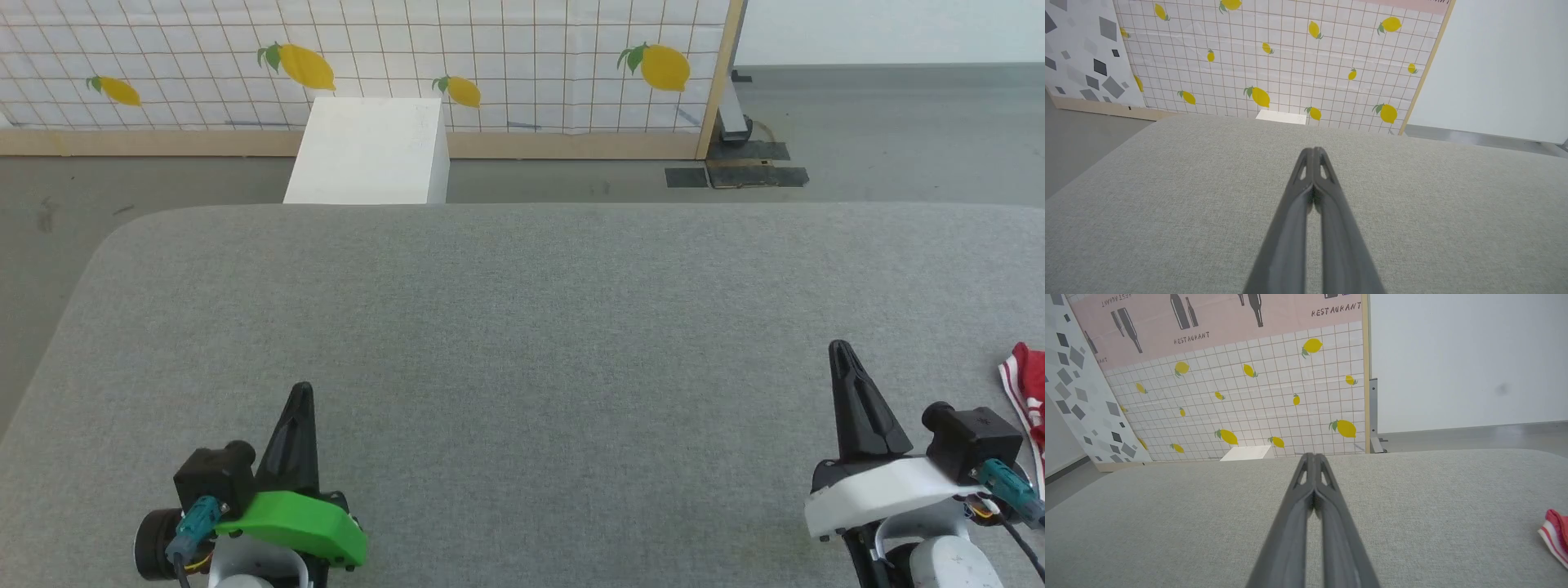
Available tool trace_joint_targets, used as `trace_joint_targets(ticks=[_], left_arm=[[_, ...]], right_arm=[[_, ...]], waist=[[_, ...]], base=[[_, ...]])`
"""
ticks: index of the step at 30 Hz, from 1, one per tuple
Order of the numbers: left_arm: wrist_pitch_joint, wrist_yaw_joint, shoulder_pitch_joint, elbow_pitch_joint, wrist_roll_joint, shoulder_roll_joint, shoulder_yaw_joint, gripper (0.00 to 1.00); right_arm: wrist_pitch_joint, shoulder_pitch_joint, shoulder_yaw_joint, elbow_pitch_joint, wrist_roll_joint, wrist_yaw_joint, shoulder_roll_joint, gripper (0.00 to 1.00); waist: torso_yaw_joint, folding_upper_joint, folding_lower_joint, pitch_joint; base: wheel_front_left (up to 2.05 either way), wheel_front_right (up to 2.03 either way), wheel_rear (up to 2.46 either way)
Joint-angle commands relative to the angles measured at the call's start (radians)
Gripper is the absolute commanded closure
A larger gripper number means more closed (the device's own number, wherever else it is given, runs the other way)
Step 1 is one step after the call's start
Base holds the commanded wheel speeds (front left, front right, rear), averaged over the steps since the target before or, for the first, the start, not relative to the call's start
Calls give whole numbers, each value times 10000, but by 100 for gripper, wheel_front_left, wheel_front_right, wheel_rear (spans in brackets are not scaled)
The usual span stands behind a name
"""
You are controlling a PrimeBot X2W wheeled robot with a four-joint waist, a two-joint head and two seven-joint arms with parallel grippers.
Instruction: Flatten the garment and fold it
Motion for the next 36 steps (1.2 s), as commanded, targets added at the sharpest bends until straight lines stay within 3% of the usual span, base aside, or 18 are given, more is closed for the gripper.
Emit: trace_joint_targets(ticks=[1, 36], left_arm=[[46, -1, 26, -60, 161, -79, 45, 100], [754, -2, 56, -469, 1083, -307, 307, 100]], right_arm=[[67, 130, 26, -100, -103, -4, 0, 100], [772, 282, 168, -636, -758, -8, 1, 100]], waist=[[-6, -1, 0, -2], [-154, -1, 0, -56]], base=[[0, 0, 0], [0, 0, 0]])
